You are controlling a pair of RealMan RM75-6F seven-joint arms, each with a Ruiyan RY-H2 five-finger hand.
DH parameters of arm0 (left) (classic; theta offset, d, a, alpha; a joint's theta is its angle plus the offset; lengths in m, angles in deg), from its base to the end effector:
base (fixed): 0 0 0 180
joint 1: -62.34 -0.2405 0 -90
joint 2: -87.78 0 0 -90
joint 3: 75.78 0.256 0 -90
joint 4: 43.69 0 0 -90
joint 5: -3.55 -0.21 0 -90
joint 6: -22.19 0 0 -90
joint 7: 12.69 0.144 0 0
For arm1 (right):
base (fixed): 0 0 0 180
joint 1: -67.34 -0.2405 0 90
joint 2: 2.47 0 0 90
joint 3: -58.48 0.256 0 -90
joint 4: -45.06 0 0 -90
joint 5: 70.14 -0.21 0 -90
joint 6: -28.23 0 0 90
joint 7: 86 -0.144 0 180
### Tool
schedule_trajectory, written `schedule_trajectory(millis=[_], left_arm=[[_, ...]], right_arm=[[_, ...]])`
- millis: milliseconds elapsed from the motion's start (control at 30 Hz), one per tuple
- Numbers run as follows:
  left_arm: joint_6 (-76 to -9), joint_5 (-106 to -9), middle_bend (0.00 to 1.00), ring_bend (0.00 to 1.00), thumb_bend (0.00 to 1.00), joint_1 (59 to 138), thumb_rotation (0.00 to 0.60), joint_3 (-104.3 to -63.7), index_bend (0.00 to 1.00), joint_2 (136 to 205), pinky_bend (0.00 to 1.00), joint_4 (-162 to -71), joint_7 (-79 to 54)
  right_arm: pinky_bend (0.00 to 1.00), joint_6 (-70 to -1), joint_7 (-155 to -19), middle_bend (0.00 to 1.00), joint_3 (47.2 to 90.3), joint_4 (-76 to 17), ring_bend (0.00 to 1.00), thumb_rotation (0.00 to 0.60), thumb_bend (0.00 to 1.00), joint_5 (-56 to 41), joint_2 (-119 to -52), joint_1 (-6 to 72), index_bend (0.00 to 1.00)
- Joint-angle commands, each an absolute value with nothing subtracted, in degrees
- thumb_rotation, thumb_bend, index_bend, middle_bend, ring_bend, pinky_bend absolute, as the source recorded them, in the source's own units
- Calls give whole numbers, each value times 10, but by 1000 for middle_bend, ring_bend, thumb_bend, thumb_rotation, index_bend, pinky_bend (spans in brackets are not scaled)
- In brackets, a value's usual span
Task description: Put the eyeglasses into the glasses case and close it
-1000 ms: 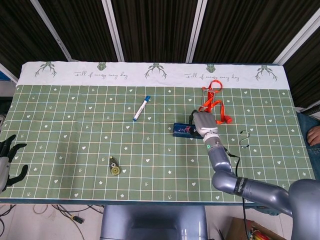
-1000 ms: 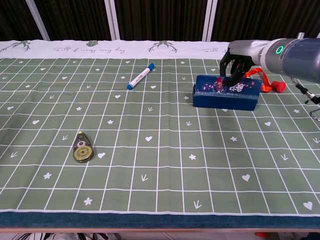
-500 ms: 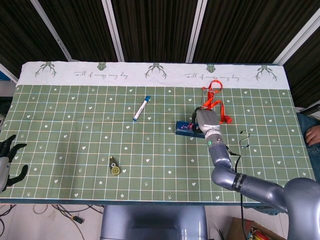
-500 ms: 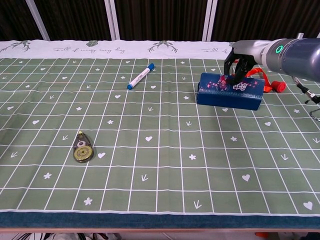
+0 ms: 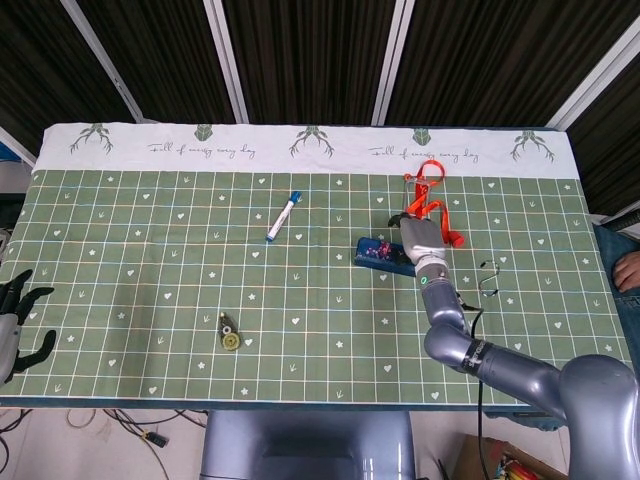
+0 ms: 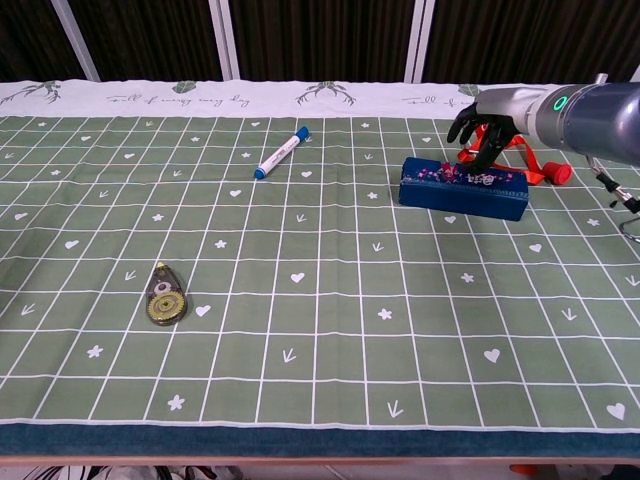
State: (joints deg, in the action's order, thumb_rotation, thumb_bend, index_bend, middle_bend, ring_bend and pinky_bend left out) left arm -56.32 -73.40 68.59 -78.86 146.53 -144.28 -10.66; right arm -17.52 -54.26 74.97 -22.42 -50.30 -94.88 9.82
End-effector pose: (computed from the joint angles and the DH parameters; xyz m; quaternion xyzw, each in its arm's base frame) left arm -0.3106 0.1851 0.1678 -0.5719 -0.4528 -0.3428 0.5919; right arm -0.1560 -0.4395 -0.0083 0.6319 -0.5197 0.2728 0.5061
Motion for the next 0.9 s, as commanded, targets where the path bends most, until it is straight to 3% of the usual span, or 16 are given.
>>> schedule_trajectory(millis=[33, 233, 433, 600, 900], left_arm=[[-563, -734, 0, 0, 396, 686, 600, -789, 210, 1465, 0, -1443, -107], [-563, -734, 0, 0, 396, 686, 600, -789, 210, 1465, 0, -1443, -108], [-564, -734, 0, 0, 397, 686, 600, -789, 210, 1465, 0, -1442, -109], [-565, -734, 0, 0, 396, 686, 600, -789, 205, 1466, 0, -1441, -109], [-584, -741, 0, 0, 396, 682, 600, -793, 164, 1475, 0, -1439, -106]], right_arm=[[216, -174, -545, 154, 750, -225, 244, 600, 439, -503, -947, 98, 108], [216, -186, -561, 149, 759, -262, 234, 600, 396, -485, -923, 105, 108], [216, -223, -563, 135, 754, -363, 212, 600, 328, -454, -869, 124, 108], [216, -316, -584, 130, 732, -496, 211, 600, 228, -351, -805, 178, 108], [216, -460, -655, 125, 647, -654, 208, 600, 219, -131, -699, 318, 108]])
